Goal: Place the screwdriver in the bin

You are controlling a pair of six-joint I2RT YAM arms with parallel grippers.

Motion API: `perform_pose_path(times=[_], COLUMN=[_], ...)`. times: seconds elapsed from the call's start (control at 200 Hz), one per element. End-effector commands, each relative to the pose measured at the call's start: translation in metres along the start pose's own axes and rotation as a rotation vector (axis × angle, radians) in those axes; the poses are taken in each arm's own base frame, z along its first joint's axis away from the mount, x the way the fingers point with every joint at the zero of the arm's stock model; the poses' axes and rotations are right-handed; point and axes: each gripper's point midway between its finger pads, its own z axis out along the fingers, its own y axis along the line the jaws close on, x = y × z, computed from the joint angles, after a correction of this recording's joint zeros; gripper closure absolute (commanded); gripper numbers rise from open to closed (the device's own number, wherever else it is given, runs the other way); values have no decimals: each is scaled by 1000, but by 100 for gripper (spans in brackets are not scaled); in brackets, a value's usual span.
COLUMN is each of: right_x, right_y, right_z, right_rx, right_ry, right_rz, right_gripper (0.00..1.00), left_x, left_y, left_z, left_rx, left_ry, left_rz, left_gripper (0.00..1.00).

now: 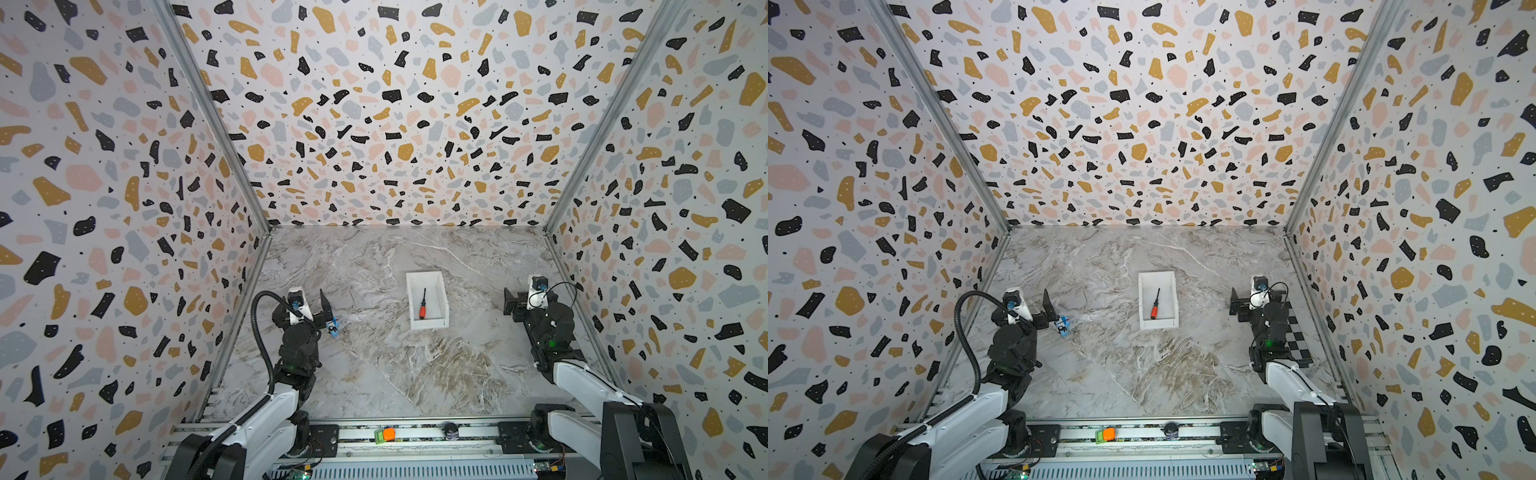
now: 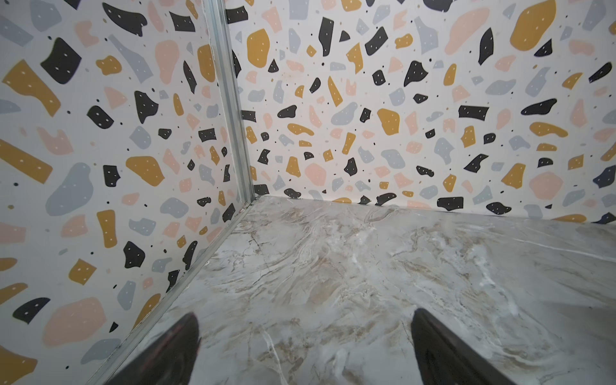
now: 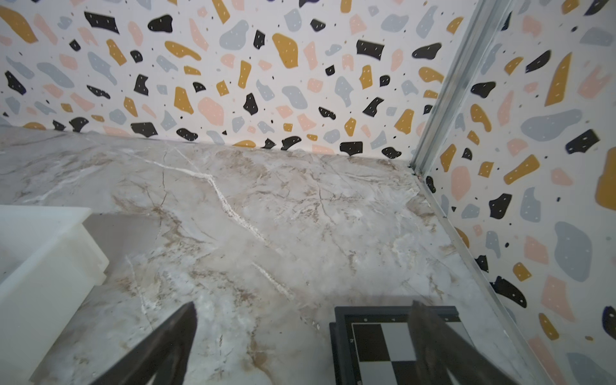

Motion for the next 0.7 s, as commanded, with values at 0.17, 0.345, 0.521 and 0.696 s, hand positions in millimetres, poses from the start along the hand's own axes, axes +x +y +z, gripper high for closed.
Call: perform_pose_path(times=[0.17,0.345,0.521,0.696], right_x=[-18,-5,7,13], right_y=[-4,-6,0,6], right_z=[-5,-4,-1,2], right_rx=[-9,13,-3,-3], right_ry=[-104,-113,-95,-90], right_rz=[59,52,85,74], right_gripper=[1,1,1,1], left_x=[9,19,27,34], left_y=[13,12,8,7], left_z=[-3,-2,6,11], left_rx=[-65,-65,-62,-72], left_ry=[-50,-46,-17,6], left_rz=[-9,-1,15,25], left_gripper=[0,0,0,0])
